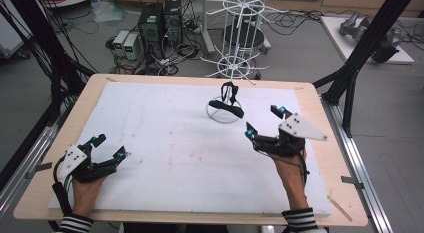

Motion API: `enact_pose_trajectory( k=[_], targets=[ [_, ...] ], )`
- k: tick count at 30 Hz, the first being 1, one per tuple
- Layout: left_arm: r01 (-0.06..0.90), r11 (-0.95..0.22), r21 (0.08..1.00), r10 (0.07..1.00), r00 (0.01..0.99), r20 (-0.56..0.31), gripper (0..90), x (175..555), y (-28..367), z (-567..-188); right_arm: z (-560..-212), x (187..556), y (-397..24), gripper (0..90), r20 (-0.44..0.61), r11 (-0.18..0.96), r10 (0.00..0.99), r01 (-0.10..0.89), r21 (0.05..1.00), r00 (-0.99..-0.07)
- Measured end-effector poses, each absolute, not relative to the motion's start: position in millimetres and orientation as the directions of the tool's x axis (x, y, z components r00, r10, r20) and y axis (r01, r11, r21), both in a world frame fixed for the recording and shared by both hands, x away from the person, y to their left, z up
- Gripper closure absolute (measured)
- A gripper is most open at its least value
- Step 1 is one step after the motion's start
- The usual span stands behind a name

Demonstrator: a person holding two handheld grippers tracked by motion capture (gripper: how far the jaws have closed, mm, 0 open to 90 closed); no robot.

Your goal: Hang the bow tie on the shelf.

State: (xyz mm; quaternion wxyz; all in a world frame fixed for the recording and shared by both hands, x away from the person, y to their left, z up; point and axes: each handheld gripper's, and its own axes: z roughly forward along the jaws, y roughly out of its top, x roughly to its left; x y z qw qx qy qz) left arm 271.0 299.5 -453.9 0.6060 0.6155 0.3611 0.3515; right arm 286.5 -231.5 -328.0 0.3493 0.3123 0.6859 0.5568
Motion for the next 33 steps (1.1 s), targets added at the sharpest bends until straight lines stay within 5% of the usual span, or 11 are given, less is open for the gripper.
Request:
enact_pose_trajectory(
  k=[17, 33],
  targets=[
    [0.002, 0.001, 1.000, 0.871, 0.491, -0.002, 15.8, 270, 300, -454, -439, 246, -260, 11.1, -0.011, 0.036, 0.843, 0.037, 0.999, -0.538],
    [0.008, 0.002, 1.000, 0.871, 0.492, -0.006, 15.8, 270, 300, -454, -455, 245, -259, 11.1, 0.001, 0.006, 0.856, 0.011, 1.000, -0.517]
  ],
)
